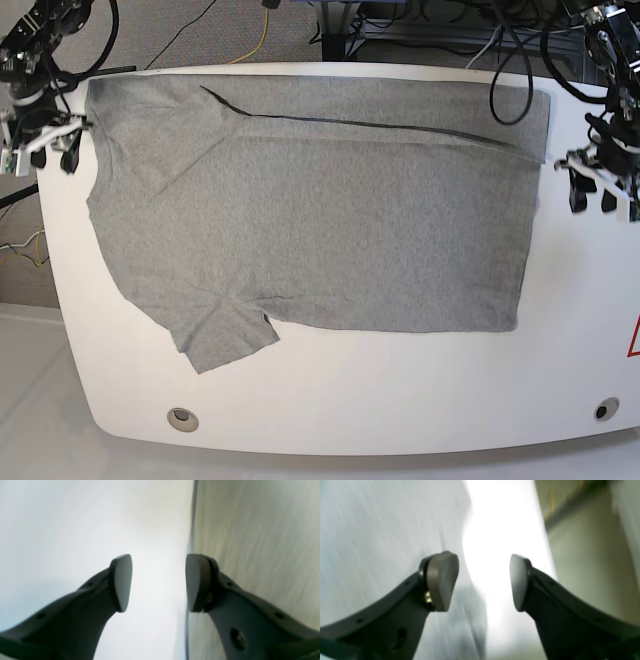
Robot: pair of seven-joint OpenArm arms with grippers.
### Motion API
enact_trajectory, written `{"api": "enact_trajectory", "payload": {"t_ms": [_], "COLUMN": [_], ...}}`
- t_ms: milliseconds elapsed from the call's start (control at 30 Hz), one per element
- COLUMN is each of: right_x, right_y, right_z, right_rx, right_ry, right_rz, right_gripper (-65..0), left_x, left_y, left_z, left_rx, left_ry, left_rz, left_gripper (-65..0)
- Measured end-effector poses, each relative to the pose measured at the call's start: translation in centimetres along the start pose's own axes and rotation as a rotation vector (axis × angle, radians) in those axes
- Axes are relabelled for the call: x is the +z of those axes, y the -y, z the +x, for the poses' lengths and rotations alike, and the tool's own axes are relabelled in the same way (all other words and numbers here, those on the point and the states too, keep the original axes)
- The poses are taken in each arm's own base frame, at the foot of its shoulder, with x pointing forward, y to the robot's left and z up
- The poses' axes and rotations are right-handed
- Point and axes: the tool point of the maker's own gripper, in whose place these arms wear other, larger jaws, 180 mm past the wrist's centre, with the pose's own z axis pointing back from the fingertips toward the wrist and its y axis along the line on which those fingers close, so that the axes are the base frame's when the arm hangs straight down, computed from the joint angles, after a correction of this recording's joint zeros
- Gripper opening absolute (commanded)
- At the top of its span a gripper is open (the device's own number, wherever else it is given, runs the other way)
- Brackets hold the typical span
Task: Fold the T-shirt properly
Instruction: 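Open both grippers and release the shirt edge, then move both open grippers down along the shirt sides toward the hem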
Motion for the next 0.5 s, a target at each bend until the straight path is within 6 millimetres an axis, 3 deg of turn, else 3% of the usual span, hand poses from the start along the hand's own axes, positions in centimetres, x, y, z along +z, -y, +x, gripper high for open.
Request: {"api": "enact_trajectory", "payload": {"t_ms": [100, 267, 500], "right_x": [-0.7, -2.3, -4.1], "right_y": [-0.5, -1.8, -5.2], "right_z": [2.1, 4.7, 7.5], "right_rx": [0.026, 0.068, 0.131], "right_ry": [0.044, 0.068, 0.107], "right_rz": [0.019, 0.05, 0.137], "right_gripper": [-30.7, -30.8, -30.6], "left_x": [-0.4, -1.4, -2.3], "left_y": [0.2, 1.0, 2.7], "left_z": [2.1, 3.2, 5.6], "left_rx": [-0.01, -0.015, -0.019], "left_ry": [0.046, 0.033, 0.085], "left_rz": [0.0, -0.008, -0.053], "left_gripper": [-34.0, -34.1, -34.2]}}
